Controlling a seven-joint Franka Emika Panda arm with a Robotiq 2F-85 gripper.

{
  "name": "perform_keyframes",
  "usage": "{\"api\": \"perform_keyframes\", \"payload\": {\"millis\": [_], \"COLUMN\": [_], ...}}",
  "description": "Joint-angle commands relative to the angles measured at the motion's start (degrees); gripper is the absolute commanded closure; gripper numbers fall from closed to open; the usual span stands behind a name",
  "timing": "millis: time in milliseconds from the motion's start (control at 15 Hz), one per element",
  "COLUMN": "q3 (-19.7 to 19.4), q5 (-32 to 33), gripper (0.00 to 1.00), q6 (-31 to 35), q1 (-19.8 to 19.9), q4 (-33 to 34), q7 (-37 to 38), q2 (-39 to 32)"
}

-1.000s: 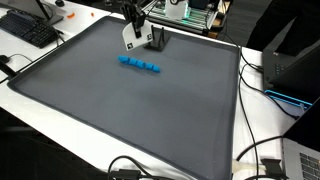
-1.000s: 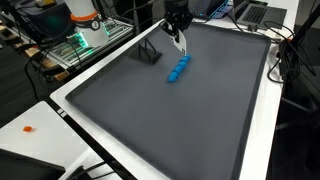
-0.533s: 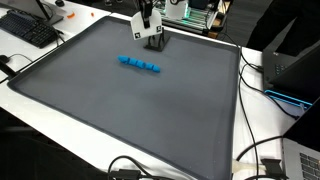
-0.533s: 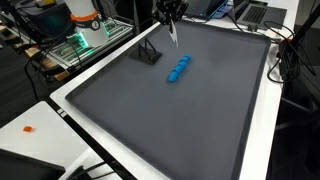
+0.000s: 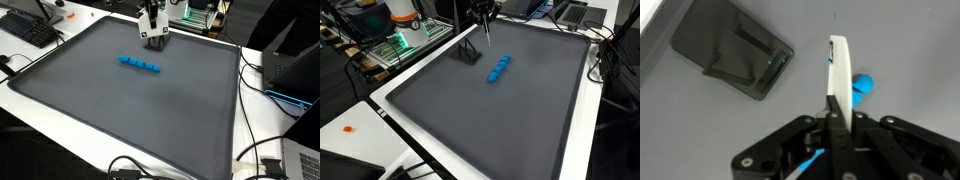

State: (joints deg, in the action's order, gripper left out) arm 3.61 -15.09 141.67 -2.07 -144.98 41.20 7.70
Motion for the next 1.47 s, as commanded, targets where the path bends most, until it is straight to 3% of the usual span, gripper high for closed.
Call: {"api": "perform_keyframes", "payload": {"millis": [0, 733, 1400], "q3": [0.48, -0.58, -0.12], "q5": [-2.78, -17.23, -16.74], "gripper": [0.99, 0.99, 0.99], "q6": [4.86, 13.96, 17.62], "q1": [0.13, -1.05, -0.69], "q4": [-5.8, -13.76, -12.47], "q7": [3.85, 3.23, 6.2], "q2": [3.43, 2.33, -4.27]}}
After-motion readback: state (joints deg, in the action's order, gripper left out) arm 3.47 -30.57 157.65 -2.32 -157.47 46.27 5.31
